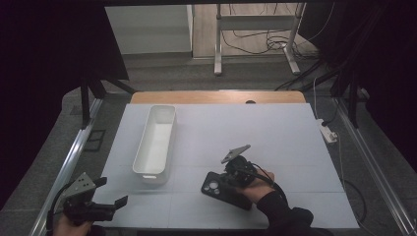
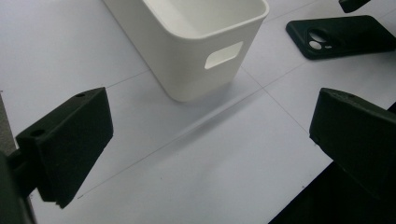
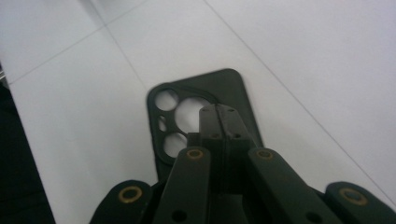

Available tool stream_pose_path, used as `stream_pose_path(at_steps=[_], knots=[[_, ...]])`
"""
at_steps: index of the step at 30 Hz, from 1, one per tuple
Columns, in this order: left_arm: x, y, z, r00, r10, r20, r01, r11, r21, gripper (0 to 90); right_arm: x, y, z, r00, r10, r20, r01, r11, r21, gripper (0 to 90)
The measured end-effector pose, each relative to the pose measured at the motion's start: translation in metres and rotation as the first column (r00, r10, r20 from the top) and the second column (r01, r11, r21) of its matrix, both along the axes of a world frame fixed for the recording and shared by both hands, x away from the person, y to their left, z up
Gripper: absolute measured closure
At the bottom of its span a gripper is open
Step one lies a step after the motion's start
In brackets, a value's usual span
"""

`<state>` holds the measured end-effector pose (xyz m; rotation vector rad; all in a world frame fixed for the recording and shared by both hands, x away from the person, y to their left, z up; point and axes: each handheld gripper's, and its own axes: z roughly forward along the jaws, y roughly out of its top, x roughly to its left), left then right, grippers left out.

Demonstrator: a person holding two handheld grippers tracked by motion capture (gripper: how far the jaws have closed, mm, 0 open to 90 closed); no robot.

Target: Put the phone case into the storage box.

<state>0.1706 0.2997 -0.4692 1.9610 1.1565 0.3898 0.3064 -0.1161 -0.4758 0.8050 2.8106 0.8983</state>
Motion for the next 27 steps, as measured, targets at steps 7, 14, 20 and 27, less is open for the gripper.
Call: stream_pose_path(at_steps=[7, 14, 20, 27], knots=[[0.000, 0.000, 0.000, 1.0000, 0.000, 0.000, 0.000, 1.0000, 0.001, 0.2, -0.006, 0.019, -0.004, 0.9986, 0.052, -0.002, -0.052, 0.999, -0.012, 89.7], [0.000, 0.000, 0.000, 1.0000, -0.002, 0.000, 0.002, 1.0000, 0.002, 0.3, -0.012, 0.034, -0.009, 0.9959, 0.090, -0.007, -0.090, 0.996, -0.018, 89.6], [0.000, 0.000, 0.000, 1.0000, -0.003, 0.000, 0.003, 1.0000, 0.002, 0.3, -0.018, 0.040, -0.014, 0.9936, 0.112, -0.017, -0.112, 0.993, -0.034, 89.6], [0.000, 0.000, 0.000, 1.0000, -0.004, 0.001, 0.004, 1.0000, 0.005, 0.3, -0.024, 0.047, -0.026, 0.9904, 0.135, -0.033, -0.136, 0.988, -0.066, 89.6]])
